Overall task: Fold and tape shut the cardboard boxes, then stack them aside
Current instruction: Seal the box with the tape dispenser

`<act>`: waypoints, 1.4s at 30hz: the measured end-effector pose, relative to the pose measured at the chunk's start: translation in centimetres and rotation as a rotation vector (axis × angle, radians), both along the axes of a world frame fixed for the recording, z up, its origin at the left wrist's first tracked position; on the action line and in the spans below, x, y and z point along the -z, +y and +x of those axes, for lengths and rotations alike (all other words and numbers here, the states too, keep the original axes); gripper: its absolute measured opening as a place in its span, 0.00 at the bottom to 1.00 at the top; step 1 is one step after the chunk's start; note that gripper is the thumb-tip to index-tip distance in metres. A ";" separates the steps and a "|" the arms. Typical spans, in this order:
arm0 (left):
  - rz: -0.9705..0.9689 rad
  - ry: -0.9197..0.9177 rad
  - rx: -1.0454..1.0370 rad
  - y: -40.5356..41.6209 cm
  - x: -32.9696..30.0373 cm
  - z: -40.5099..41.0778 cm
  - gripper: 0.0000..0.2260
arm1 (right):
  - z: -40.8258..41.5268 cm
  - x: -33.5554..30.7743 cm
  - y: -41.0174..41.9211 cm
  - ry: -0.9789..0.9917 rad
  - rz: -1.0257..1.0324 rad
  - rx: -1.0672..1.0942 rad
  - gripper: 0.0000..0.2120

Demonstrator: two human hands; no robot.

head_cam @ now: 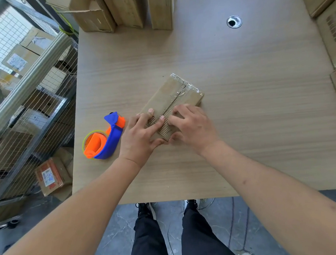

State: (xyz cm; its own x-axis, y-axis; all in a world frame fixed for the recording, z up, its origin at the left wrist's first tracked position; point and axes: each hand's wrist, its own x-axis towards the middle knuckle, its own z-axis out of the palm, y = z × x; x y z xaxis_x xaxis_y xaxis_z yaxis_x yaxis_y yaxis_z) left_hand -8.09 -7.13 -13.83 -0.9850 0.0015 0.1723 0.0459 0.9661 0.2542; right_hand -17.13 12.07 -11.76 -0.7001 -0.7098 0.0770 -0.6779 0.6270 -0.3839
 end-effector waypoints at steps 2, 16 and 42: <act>0.001 0.012 0.014 -0.3 0.0 -0.1 0.26 | 0.1 0.3 0.0 0.058 0.008 -0.018 0.24; 0.120 0.018 0.174 -0.5 -1.6 1.4 0.17 | 1.0 -0.2 1.5 -0.116 0.127 -0.063 0.39; 0.323 -0.010 0.272 -3.2 -1.2 1.1 0.19 | 1.6 -0.3 -0.2 -0.180 0.042 0.095 0.37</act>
